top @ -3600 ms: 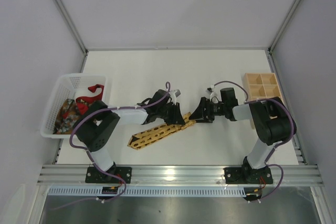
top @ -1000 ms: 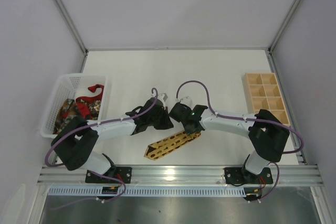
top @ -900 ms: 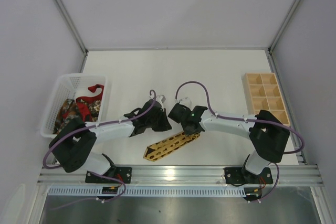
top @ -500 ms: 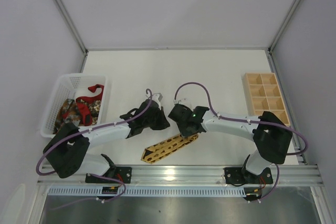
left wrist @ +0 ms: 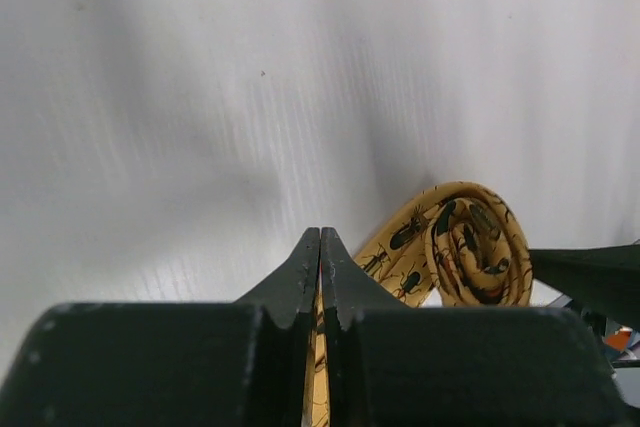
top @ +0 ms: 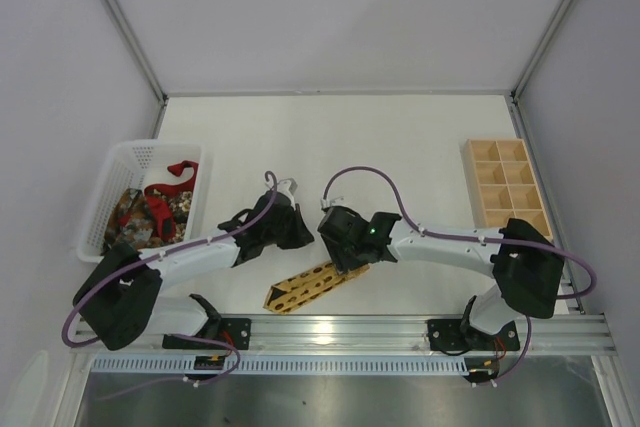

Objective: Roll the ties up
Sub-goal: Roll the tie

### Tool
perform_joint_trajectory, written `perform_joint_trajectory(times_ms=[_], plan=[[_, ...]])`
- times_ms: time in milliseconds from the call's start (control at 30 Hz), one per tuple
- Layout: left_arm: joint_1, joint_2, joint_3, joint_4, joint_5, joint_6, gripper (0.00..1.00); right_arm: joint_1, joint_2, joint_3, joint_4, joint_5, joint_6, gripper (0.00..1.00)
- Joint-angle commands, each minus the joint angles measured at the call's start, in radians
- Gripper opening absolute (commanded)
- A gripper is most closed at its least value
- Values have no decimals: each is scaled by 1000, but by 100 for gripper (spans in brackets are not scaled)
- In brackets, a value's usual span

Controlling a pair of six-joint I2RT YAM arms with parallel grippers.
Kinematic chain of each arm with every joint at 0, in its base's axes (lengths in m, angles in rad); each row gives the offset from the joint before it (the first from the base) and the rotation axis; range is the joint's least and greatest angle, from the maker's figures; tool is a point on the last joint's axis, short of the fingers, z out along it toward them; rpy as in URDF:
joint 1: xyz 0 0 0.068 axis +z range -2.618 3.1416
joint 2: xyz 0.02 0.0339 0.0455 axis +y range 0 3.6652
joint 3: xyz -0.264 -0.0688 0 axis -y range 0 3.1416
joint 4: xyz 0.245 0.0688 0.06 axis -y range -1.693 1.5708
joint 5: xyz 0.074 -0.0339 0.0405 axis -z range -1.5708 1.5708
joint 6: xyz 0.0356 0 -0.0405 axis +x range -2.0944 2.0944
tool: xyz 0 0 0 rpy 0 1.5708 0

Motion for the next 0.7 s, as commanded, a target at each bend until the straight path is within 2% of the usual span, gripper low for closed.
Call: perform_joint_trajectory(times_ms=[0,133,300,500,667], plan=[[26,-54,-2,-17,24,-2,6,5,-24,-41,118,-139,-23,59],[38,-71,25,-42,90,4,6,5,-18,-54,171,-250,-28,60],[38,-114,35,-71,95,0,7,1,-66,-84,220,-276,-11,64],[38,-137,30,-68,142,-16,6,-74,-99,-137,300,-356,6,68],[3,-135,27,-42,217,-35,5,-139,-210,-105,204,-377,2,69]])
